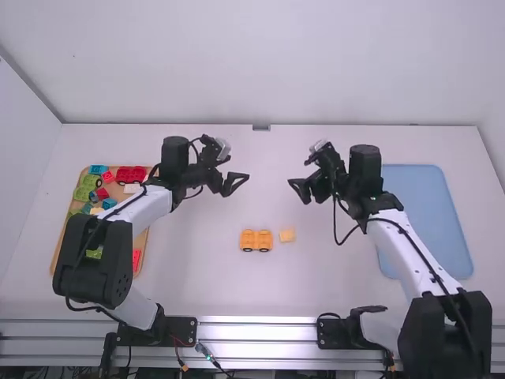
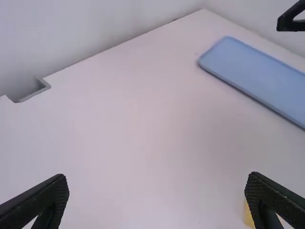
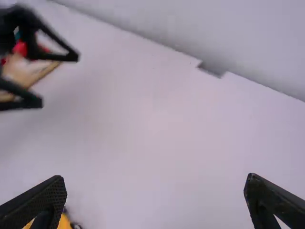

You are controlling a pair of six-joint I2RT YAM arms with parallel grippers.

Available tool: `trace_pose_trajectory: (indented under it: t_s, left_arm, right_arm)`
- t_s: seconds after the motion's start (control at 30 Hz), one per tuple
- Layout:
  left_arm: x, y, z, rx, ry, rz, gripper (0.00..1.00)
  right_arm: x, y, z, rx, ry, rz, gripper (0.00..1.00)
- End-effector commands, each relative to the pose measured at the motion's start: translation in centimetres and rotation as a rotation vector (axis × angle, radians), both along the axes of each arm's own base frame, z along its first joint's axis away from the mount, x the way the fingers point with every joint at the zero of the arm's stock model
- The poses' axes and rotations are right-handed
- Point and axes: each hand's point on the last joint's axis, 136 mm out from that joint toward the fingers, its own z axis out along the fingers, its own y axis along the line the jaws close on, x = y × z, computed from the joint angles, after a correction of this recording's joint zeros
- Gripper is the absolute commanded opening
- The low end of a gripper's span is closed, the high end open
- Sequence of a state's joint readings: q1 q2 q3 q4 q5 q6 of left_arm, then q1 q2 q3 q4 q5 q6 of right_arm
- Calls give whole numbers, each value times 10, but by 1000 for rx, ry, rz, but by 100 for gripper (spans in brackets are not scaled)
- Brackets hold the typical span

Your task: Assemble lego blocks to make yellow taxi

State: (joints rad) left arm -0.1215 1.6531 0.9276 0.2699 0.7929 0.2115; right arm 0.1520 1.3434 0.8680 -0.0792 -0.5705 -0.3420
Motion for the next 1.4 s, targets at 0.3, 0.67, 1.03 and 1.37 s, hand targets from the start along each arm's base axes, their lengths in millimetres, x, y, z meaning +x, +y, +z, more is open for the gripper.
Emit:
trace_pose_trajectory:
  t_s: [0.3,0.67,1.03,1.37]
  left_arm:
    - [-75,-27,-5,44,-300,-525,99]
    - [-102,-42,-44,8,-260,-657,99]
    - [-124,-42,-80,28,-236,-663,99]
    - [-127,-41,-90,-5,-217,-597,99]
  right_arm:
    - [-79,25,-69,-60,-222,759,99]
    - [-82,25,-150,-123,-119,856,99]
    - [-67,25,-168,-123,-3,744,100]
    - [-83,22,-191,-87,-40,847,99]
